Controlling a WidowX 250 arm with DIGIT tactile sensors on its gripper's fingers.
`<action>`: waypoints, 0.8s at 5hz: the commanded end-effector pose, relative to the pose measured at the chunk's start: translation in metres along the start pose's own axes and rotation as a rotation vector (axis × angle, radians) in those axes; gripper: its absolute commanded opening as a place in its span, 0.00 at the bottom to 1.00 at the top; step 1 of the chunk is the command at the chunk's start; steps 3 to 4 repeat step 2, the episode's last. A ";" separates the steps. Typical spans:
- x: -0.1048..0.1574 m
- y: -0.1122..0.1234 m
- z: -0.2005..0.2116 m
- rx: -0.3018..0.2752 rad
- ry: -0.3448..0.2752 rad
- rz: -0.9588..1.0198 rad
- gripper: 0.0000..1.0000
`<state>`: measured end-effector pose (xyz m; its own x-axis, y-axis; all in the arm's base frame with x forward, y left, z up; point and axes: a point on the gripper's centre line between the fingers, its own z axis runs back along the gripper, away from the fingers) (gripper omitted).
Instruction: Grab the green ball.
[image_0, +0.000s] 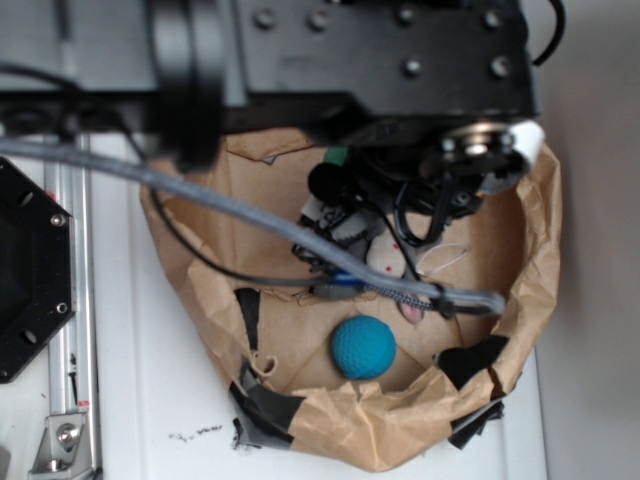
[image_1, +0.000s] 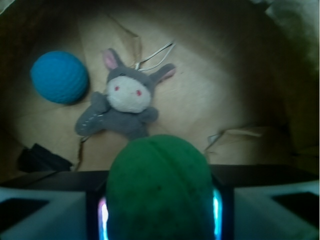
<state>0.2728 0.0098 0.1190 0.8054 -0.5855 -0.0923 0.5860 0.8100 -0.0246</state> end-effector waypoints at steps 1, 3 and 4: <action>-0.001 -0.008 0.017 0.084 -0.043 0.122 0.00; -0.002 -0.009 0.022 0.118 -0.052 0.137 0.00; -0.002 -0.009 0.022 0.118 -0.052 0.137 0.00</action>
